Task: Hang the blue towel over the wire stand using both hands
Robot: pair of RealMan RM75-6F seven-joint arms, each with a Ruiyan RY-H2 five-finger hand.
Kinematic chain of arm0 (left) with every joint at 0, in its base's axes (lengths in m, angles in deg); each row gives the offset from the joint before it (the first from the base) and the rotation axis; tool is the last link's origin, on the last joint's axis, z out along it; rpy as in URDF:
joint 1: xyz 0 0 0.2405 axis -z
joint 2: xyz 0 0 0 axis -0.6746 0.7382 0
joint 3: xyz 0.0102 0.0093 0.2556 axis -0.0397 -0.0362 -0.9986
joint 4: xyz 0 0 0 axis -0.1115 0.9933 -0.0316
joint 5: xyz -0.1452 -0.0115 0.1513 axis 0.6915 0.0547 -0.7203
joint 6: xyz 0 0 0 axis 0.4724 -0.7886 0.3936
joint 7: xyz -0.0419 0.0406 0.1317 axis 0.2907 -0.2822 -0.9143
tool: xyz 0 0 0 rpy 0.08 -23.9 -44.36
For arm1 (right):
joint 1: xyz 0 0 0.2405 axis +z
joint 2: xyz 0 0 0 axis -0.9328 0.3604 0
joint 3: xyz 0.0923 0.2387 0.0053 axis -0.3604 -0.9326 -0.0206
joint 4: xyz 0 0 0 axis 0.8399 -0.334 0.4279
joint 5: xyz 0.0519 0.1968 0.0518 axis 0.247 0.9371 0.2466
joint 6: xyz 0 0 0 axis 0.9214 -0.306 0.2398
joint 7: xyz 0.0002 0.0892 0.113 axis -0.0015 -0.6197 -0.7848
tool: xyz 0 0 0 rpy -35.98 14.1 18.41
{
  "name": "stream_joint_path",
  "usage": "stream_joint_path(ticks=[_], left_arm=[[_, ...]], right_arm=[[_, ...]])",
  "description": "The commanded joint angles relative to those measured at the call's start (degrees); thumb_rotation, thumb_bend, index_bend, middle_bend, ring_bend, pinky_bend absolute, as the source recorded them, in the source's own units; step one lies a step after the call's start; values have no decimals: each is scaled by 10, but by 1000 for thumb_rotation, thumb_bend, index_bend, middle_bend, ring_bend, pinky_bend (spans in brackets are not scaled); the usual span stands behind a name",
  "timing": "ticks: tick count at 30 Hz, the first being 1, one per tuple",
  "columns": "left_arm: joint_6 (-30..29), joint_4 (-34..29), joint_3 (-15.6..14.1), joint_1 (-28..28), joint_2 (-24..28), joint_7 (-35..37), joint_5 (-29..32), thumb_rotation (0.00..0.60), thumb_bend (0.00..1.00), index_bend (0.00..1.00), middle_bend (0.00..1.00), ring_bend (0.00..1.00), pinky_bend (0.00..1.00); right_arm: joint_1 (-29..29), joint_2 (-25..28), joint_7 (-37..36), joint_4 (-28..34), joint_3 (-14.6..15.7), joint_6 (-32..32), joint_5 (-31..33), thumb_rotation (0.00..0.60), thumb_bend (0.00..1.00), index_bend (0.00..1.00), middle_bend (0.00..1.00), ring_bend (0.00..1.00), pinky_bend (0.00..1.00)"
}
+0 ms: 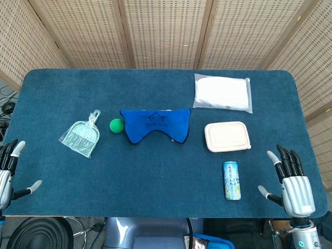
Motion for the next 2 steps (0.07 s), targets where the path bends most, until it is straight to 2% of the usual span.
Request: stream_joint_path(ticks=[1,2], left_arm=[[5,-1,-6,-6,5,6,-12,600,0,0,0,0,0],[5,-1,-7,-7,6,5,-15,600,0,0,0,0,0]], right_arm=[[-12,-3,4,1,9,-6,-13,600,0,101,0,0,0],[-15,-3,4,1,10,-7,-16,600,0,101,0,0,0]])
